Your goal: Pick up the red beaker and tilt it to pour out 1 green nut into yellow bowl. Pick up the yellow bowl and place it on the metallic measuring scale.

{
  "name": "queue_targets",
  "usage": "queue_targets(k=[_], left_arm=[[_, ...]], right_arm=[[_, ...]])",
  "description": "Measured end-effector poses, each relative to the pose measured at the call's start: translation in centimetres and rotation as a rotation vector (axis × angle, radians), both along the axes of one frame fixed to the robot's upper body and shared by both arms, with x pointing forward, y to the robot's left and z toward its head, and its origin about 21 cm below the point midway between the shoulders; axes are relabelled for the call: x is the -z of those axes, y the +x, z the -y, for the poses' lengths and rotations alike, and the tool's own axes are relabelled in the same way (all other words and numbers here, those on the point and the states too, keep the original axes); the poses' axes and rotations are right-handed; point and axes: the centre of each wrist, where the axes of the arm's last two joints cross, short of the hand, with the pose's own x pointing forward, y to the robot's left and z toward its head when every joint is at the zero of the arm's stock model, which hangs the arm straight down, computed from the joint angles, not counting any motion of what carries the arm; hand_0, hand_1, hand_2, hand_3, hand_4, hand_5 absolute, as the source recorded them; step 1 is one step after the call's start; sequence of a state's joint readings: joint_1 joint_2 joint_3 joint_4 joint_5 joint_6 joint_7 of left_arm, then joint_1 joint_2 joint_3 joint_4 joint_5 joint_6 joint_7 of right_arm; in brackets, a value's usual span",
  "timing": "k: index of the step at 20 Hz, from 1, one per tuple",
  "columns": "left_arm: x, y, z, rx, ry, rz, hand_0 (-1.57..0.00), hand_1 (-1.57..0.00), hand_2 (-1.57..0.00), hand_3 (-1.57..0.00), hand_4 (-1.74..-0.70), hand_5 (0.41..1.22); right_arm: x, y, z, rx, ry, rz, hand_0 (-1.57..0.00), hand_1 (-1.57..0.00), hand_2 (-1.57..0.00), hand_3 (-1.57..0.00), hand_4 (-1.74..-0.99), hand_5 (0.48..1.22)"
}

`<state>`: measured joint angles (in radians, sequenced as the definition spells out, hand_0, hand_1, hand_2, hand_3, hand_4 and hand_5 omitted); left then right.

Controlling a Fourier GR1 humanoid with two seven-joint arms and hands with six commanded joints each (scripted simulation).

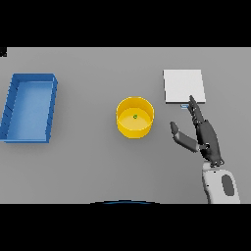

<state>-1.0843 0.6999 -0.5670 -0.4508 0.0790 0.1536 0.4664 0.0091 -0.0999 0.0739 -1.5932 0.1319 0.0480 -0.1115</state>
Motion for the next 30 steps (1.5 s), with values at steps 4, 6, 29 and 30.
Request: queue_targets(k=[4,6,29,30], left_arm=[[2.2,-2.2,-0.8,-0.050,-0.007,0.010,-1.57,-1.57,-1.57,-1.41,-1.74,1.221],[2.8,-3.3,-0.4,-0.046,-0.017,0.024,-1.57,-1.57,-1.57,-1.36,-1.74,1.221],[4.2,-8.1,1.6,0.153,-0.091,-0.162,-0.10,-0.09,-0.08,-0.05,-0.75,0.655],[4.3,-8.1,1.5,0.151,-0.075,-0.155,-0.08,-0.07,-0.06,-0.04,-0.74,0.656]], right_arm=[[0.1,-0.4,0.5,0.003,-0.006,0.000,0.00,0.00,0.00,0.00,-1.309,0.720],[-0.1,-0.2,0.3,0.001,-0.013,-0.002,0.00,0.00,0.00,0.00,-1.323,0.724],[0.0,-0.1,0.3,0.014,-0.054,-0.003,0.00,0.00,0.00,0.00,-1.300,0.717],[0.0,-0.4,0.4,0.014,-0.059,0.008,0.00,0.00,0.00,0.00,-1.290,0.714]])
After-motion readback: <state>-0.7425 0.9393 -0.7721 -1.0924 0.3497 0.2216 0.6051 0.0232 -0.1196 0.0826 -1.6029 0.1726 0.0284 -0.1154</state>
